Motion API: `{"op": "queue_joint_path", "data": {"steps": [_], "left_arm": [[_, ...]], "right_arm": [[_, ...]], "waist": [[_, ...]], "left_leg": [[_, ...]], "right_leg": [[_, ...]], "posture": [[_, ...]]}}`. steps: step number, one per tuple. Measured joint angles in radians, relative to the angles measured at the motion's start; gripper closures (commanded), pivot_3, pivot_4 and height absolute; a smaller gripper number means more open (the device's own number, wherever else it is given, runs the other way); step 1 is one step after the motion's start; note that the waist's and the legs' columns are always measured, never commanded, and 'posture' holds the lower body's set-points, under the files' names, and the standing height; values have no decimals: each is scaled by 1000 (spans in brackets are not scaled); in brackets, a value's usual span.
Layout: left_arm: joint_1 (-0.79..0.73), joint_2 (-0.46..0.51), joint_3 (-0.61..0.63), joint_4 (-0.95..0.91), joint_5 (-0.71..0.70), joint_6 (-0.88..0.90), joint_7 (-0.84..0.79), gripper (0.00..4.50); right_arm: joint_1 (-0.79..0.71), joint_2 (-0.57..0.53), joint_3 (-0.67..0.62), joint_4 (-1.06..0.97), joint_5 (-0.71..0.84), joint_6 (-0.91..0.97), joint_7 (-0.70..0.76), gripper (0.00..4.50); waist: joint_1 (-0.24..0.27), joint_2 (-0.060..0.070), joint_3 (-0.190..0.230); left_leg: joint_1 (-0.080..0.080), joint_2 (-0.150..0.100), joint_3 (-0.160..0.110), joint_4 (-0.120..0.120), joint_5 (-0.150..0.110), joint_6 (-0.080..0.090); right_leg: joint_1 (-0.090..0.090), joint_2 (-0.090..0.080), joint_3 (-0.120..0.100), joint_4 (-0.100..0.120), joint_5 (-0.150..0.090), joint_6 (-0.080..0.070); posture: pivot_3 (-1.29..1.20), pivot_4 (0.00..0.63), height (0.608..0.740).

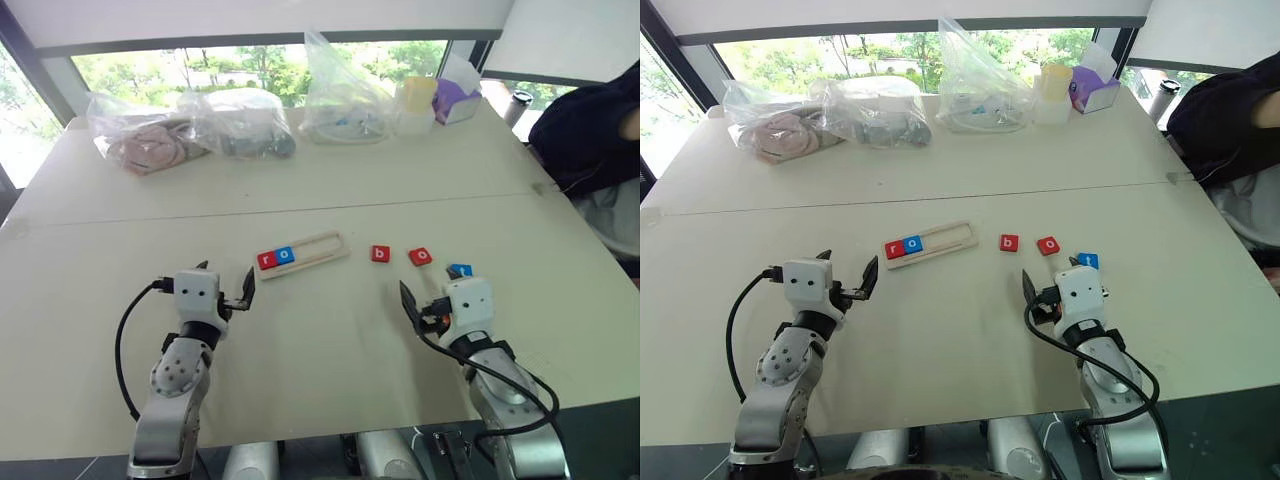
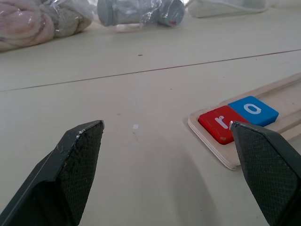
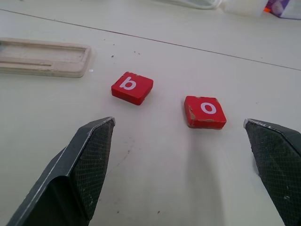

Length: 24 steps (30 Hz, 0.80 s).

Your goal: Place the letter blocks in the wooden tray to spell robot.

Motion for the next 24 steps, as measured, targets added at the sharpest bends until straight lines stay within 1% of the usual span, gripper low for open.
{"op": "queue_joint_path", "data": {"steps": [9, 15, 24], "left_arm": [[-11, 0, 1, 45, -8, -43, -21, 0], [-16, 32, 8, 63, -15, -63, -44, 0], [-47, 61, 24, 73, -102, -59, -116, 0]], "right_arm": [[-16, 0, -1, 0, 0, 11, 10, 35], [-41, 0, -1, 11, 0, 11, 10, 35], [-70, -26, 6, 23, 0, -2, 44, 35]], "waist": [[0, 0, 0], [0, 0, 0], [0, 0, 0]], "left_leg": [[0, 0, 0, 0, 0, 0], [0, 0, 0, 0, 0, 0], [0, 0, 0, 0, 0, 0]], "right_leg": [[0, 0, 0, 0, 0, 0], [0, 0, 0, 0, 0, 0], [0, 0, 0, 0, 0, 0]], "posture": [[0, 150, 740], [0, 150, 740], [0, 150, 740]]}}
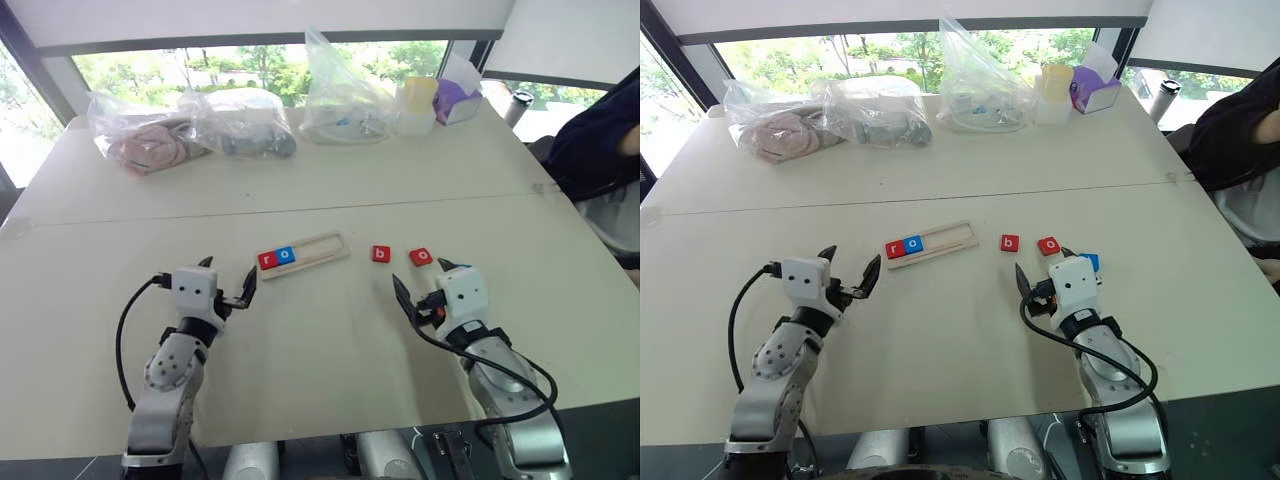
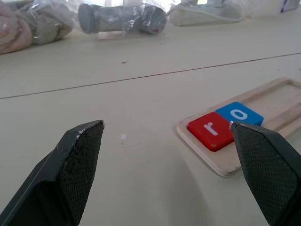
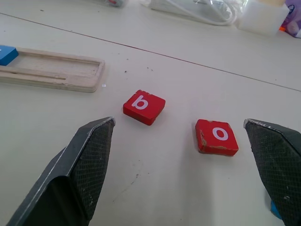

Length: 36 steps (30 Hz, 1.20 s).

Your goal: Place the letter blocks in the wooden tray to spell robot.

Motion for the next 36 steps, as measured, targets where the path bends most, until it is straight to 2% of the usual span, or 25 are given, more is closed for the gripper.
{"op": "queue_joint_path", "data": {"steps": [5, 9, 14, 19, 22, 27, 36], "left_arm": [[-18, 35, 0, 0, -74, 34, -76, 0], [-94, 149, 4, 21, -187, 98, -232, 0], [-294, 386, 13, 182, -270, 152, -553, 0], [-462, 464, -70, 443, -236, 101, -799, 0], [-575, 471, -123, 613, -183, 12, -921, 0], [-698, 442, -160, 852, -100, -139, -1015, 0], [-797, 373, -182, 1110, -10, -290, -1066, 0]], "right_arm": [[-18, -44, 0, 4, 14, 1, 56, 35], [-56, -98, -1, 2, 83, 61, 143, 35], [-134, -177, -1, -22, 205, 182, 268, 35], [-233, -245, 26, -45, 271, 249, 354, 35], [-290, -252, 41, -46, 286, 267, 373, 35], [-310, -242, 57, -47, 295, 280, 357, 35], [-313, -228, 80, -47, 295, 281, 319, 35]], "waist": [[0, 0, 0], [2, 0, 0], [-3, 1, 0], [-1, 0, 1], [2, 0, 1], [1, 0, 1], [1, 0, 1]], "left_leg": [[0, 0, 0, 0, 0, 0], [0, 0, -1, 1, 0, 0], [1, 0, 0, 1, 0, 0], [0, 0, 0, 1, 0, 0], [-1, 0, 0, 2, 0, 0], [-2, 0, 0, 2, 0, 1], [-2, 0, 0, 2, 0, 1]], "right_leg": [[0, 0, 0, 0, 0, 0], [0, 1, -1, 0, 0, 0], [0, 1, 0, 0, 0, -1], [0, 1, -1, 0, 0, 0], [0, 1, -1, 0, 0, -1], [0, 1, -1, 0, 4, -1], [-1, 1, -1, 0, 4, 0]], "posture": [[0, 150, 740], [0, 150, 740], [0, 150, 740], [0, 150, 740], [0, 150, 740], [0, 150, 740], [0, 150, 740]]}}
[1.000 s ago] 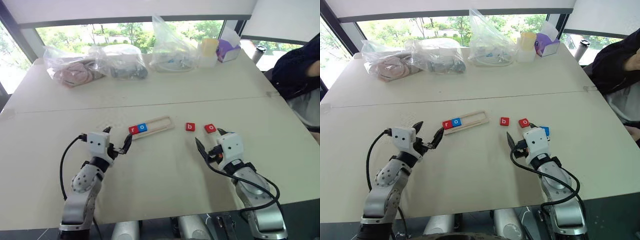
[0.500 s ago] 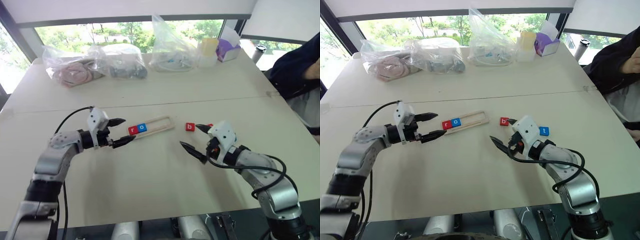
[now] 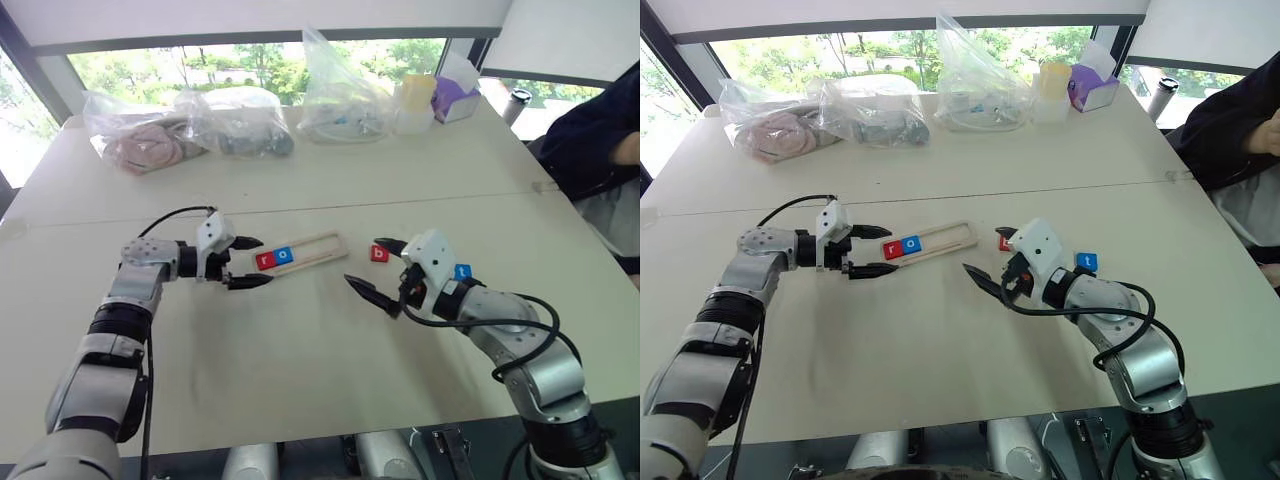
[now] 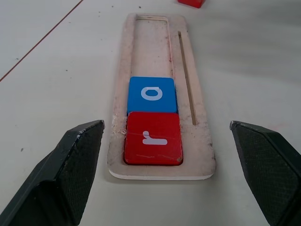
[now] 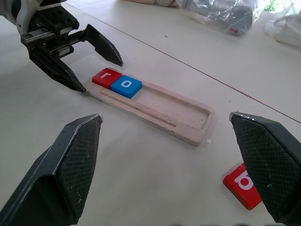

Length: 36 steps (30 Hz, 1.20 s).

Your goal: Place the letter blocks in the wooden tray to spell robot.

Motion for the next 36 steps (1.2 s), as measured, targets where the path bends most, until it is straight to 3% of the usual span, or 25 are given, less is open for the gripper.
{"op": "queue_joint_path", "data": {"steps": [6, 26, 29, 36], "left_arm": [[-22, -35, 5, 85, 27, -49, 17, 0], [-22, -41, 3, 77, 93, -86, 53, 0], [-21, -41, -1, 70, 96, -84, 53, 1347], [-6, -35, -1, 43, 97, -72, 49, 1369]], "right_arm": [[-3, 10, 1, 0, 0, 1, -24, 35], [-17, 10, 9, -4, 1, 2, -51, 35], [-17, 10, 10, -4, 1, 2, -55, 0], [-18, 10, 12, -4, 1, 2, -57, 0]], "waist": [[0, 0, 0], [0, 0, 0], [0, 0, -1], [0, 0, -1]], "left_leg": [[0, 0, 0, 0, 0, 0], [2, 0, 0, 1, 0, 0], [2, 0, 0, 1, 0, 0], [2, 0, 0, 1, 0, 0]], "right_leg": [[0, 0, 0, 0, 0, 0], [1, 0, 0, 4, 0, 0], [1, 0, 0, 4, 0, 0], [1, 0, 0, 4, 0, 0]], "posture": [[0, 150, 740], [0, 150, 740], [0, 150, 740], [0, 150, 740]]}}
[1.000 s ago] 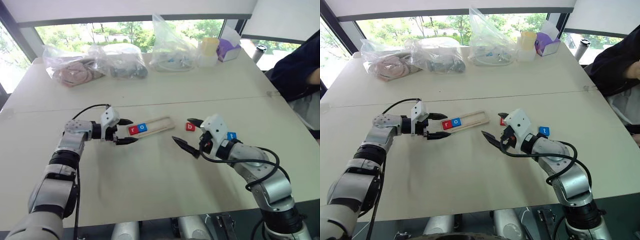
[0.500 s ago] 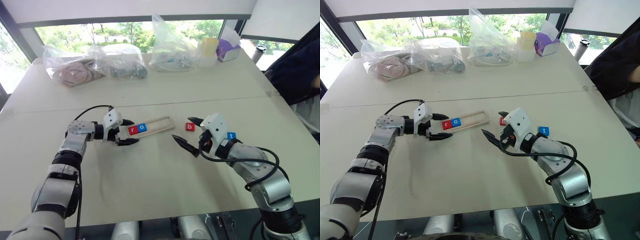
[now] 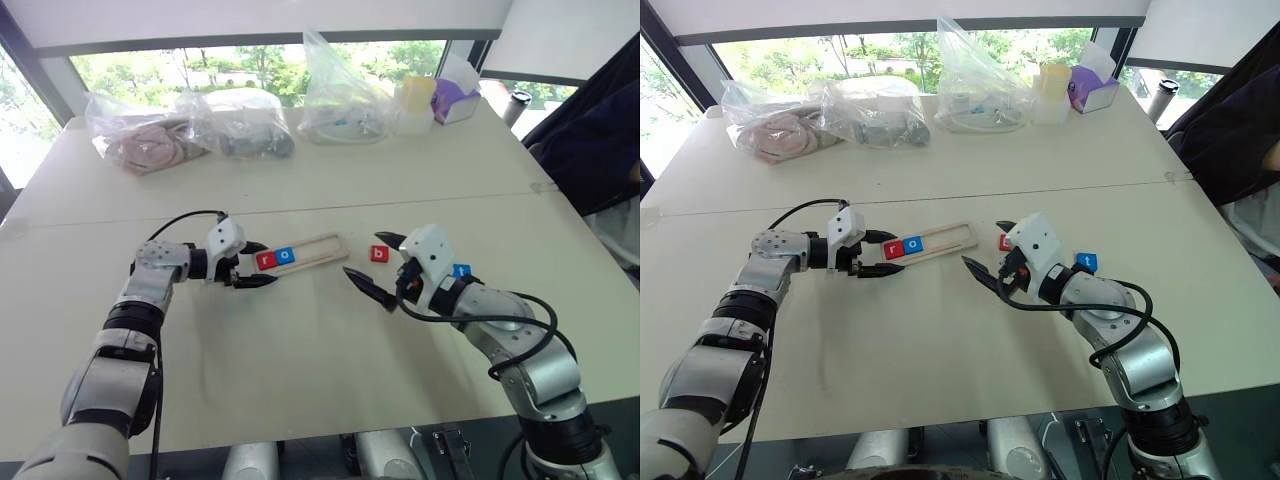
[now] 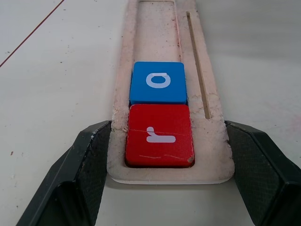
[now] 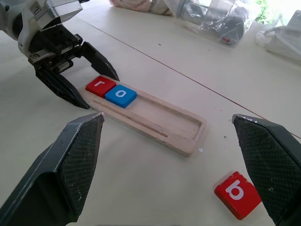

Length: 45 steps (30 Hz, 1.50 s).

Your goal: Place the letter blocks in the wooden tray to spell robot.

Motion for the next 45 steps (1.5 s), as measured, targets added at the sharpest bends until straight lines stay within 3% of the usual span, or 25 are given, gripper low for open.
{"op": "queue_joint_path", "data": {"steps": [15, 33, 36, 45], "left_arm": [[244, -18, -83, -498, -10, 159, -40, 1369], [314, -16, -106, -621, -4, 204, 64, 1369], [309, -18, -106, -611, -5, 199, 69, 14], [300, -14, -104, -586, -9, 183, 77, 14]], "right_arm": [[-11, -15, -10, 0, 0, 1, 1, 0], [-11, -17, -13, 0, 0, 7, -1, 0], [-13, -17, -13, 1, 0, 7, -1, 0], [-27, 22, -9, 33, -18, 39, -57, 0]], "waist": [[5, 0, 0], [9, 1, -2], [10, 1, -2], [7, 1, -3]], "left_leg": [[0, 0, 0, 0, 0, 0], [2, -1, 0, 0, 0, 0], [3, -1, 0, 0, 0, 0], [4, -1, 0, 0, 0, 0]], "right_leg": [[1, -1, 0, 0, -1, 1], [3, -1, 0, 0, -3, 1], [4, -1, 0, 0, -4, 0], [5, -1, 0, 0, -4, 0]], "posture": [[0, 150, 740], [0, 150, 740], [0, 150, 740], [0, 150, 740]]}}
